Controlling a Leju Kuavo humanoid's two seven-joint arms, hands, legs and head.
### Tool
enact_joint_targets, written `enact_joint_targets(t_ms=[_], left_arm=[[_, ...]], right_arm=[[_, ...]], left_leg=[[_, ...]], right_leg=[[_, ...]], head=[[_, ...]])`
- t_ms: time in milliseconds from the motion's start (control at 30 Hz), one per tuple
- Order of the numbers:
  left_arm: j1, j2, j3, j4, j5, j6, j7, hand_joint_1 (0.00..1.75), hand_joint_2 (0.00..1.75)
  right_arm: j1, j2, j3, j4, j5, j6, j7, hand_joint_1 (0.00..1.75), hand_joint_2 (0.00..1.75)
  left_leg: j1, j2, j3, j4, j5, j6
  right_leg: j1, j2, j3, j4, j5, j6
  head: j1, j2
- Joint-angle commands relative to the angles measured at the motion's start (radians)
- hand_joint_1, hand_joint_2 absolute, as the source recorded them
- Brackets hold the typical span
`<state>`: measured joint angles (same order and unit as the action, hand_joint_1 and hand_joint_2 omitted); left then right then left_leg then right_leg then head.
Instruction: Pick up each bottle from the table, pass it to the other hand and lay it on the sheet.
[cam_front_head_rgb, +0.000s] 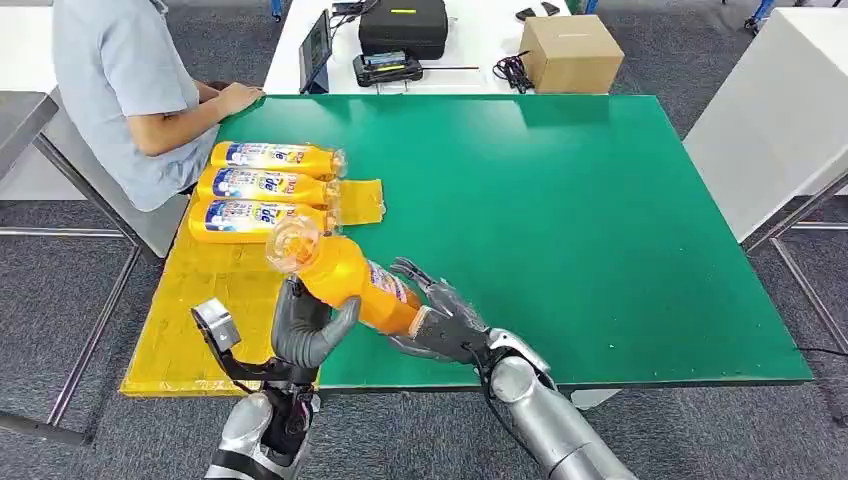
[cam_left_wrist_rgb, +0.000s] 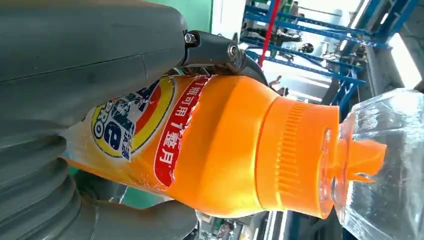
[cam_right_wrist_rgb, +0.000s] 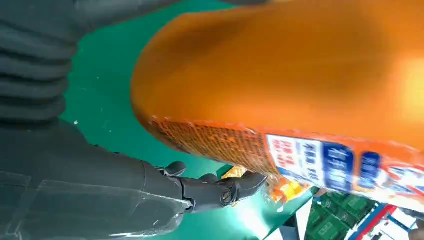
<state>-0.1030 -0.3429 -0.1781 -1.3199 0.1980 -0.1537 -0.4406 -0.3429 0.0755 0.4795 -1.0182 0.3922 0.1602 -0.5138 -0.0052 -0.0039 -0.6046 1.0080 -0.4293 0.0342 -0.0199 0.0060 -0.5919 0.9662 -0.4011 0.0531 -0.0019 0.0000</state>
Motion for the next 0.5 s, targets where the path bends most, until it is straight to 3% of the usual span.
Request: enact_joint_targets(t_ms=[33, 67, 233, 367, 500], left_arm=[[-0.021, 0.037, 0.010, -0.068, -0.368, 0.265, -0.053, 1.75, 1.75], [-0.012, 0.024, 0.038, -0.109, -0.355, 0.242, -0.026, 1.75, 1.75], [0.002, 0.025, 0.123, -0.191, -0.539, 0.289, -0.012, 1.75, 1.75], [-0.006, 0.036, 0.177, -0.194, -0.844, 0.431, 0.020, 1.75, 1.75], [0.003, 0.040, 0.214, -0.190, -0.995, 0.479, 0.022, 1.75, 1.75]], right_arm=[[0.019, 0.006, -0.044, -0.024, 0.099, -0.101, 0.053, 0.00, 0.00], [0.032, 0.003, -0.049, -0.045, 0.110, -0.104, 0.056, 0.00, 1.75], [0.074, 0.002, -0.043, -0.116, 0.235, -0.157, 0.072, 0.00, 1.75], [0.100, 0.000, -0.050, -0.171, 0.256, -0.155, 0.083, 0.00, 1.75], [0.128, 0.003, -0.088, -0.228, 0.257, -0.160, 0.085, 0.00, 1.75]], left_leg=[[0.001, 0.000, 0.002, 0.000, -0.001, -0.002], [0.001, 0.000, 0.003, 0.000, -0.002, -0.002], [0.001, 0.002, 0.002, 0.000, -0.001, -0.001], [0.001, 0.001, 0.003, 0.000, -0.001, -0.002], [0.001, 0.002, 0.003, 0.000, -0.001, -0.002]], right_leg=[[0.001, -0.001, 0.002, 0.000, -0.001, -0.002], [0.002, -0.001, 0.003, 0.000, -0.002, -0.003], [0.001, 0.001, 0.001, 0.000, -0.001, -0.002], [0.001, 0.000, 0.002, 0.000, -0.001, -0.002], [0.001, 0.001, 0.003, 0.000, -0.001, -0.002]], head=[[0.000, 0.000], [0.000, 0.000], [0.000, 0.000], [0.000, 0.000], [0.000, 0.000]])
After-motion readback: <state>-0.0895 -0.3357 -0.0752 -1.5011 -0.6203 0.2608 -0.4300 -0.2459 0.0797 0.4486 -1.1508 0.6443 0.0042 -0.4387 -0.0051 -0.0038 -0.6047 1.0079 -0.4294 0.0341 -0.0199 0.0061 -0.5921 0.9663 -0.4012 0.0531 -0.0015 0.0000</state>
